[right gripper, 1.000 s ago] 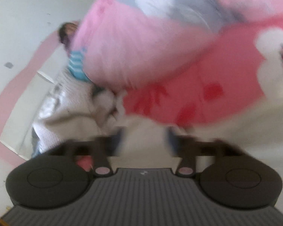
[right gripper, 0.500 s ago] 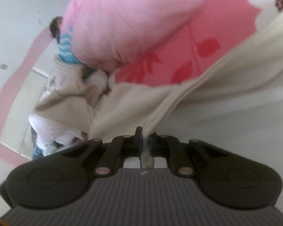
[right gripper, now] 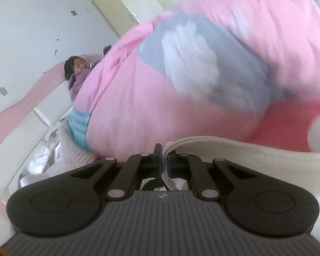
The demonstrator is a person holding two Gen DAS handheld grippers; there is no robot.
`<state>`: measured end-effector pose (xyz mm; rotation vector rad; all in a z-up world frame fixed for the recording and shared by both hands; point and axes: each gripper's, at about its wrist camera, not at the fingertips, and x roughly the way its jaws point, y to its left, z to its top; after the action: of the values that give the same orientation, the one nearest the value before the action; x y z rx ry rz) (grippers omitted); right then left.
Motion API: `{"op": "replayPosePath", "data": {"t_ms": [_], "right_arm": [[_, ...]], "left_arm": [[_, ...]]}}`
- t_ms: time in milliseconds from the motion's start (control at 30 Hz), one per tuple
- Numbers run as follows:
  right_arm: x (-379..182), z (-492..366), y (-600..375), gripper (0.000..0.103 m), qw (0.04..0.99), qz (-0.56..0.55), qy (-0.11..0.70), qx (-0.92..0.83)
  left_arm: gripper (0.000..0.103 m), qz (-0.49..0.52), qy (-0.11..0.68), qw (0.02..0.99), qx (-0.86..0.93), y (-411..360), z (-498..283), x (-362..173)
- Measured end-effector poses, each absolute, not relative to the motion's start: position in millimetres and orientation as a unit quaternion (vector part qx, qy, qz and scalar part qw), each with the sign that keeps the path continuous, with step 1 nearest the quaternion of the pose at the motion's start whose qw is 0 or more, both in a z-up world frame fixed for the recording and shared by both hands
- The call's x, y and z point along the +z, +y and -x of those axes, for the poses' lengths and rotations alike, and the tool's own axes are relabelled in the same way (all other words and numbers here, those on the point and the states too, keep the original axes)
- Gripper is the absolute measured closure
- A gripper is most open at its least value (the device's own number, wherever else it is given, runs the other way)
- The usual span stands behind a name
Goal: Fold clothes
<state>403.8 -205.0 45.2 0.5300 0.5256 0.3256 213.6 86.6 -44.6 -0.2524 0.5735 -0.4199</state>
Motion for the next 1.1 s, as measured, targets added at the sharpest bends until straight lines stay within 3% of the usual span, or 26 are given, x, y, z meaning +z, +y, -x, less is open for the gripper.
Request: {"op": "replayPosePath", "data": {"t_ms": [167,667,767,833,900,1000,1100], "right_arm": [[50.7,-449.1,-202.4,0.1,0.931,-0.239,0.239,0.14],[-21.4,-491.9,-197.4,0.099,0.936,-0.232,0.219,0.148],[-13.1,-481.0,-211.5,0.082,0.929,-0.242,0.245,0.135],[-6.2,-473.0,-221.8,0.054,0.923,-0.248,0.267,0.124],[0.6,-465.1,-232.1,0.042,0.916,-0.255,0.288,0.113],[11.4,-452.1,-248.9,0.036,0.905,-0.263,0.32,0.096],[21.0,-430.7,-267.3,0.036,0.898,-0.267,0.341,0.082]], "left_arm": [[0.025,0.139,0.295,0.927,-0.183,93.4,-222.4,-52.3],[0.025,0.14,0.328,0.92,-0.164,98.5,-225.2,-66.6],[0.025,0.142,0.33,0.919,-0.16,101.1,-226.1,-69.5],[0.025,0.146,0.33,0.919,-0.157,103.2,-225.9,-70.1],[0.025,0.153,0.332,0.918,-0.154,106.1,-225.5,-71.2],[0.025,0.168,0.336,0.915,-0.149,110.2,-226.3,-73.3],[0.025,0.181,0.339,0.912,-0.146,111.9,-228.8,-73.7]]}}
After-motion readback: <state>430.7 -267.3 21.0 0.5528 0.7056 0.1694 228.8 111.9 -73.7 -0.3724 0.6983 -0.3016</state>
